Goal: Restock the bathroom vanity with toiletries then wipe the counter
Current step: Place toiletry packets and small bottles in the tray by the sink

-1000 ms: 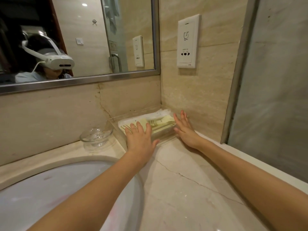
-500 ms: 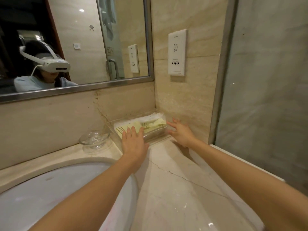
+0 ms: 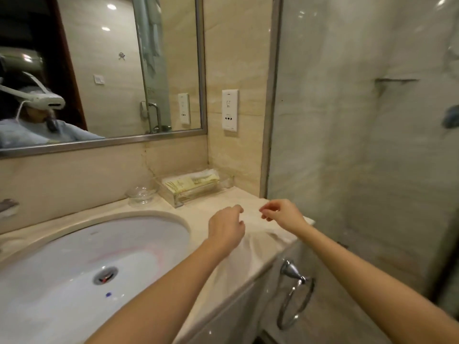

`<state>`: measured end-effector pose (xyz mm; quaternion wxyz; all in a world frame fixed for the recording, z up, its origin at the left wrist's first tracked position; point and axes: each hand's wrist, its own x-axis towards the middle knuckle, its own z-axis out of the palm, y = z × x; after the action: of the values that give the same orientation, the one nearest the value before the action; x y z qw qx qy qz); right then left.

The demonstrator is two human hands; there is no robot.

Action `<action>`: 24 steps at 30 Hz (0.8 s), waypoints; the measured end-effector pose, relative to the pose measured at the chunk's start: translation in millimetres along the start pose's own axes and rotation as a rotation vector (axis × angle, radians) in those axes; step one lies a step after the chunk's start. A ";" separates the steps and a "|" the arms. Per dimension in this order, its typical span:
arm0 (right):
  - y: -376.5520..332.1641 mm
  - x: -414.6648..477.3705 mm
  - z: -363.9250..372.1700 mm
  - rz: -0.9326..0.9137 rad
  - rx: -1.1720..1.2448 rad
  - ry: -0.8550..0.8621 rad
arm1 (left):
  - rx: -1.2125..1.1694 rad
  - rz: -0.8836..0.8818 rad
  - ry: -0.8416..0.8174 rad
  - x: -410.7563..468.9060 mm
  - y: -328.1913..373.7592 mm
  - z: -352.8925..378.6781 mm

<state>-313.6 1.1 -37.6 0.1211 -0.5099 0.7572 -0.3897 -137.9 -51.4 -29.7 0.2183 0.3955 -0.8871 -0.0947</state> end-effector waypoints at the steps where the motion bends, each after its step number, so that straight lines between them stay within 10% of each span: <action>1: 3.0 -18.5 -8.3 0.006 0.002 0.007 | -0.015 0.024 0.000 -10.6 15.5 -0.8; 10: 46.2 -173.2 -62.7 0.173 -0.297 -0.081 | -0.054 0.239 -0.233 -121.4 117.4 47.6; 24: 203.9 -338.8 -44.7 0.674 -0.093 -0.241 | -0.061 0.299 -0.571 -218.9 160.8 180.6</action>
<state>-325.1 351.5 -225.9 0.3081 -0.2787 0.8801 -0.2301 -198.0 218.0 -203.5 -0.0160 0.2115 -0.9576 -0.1952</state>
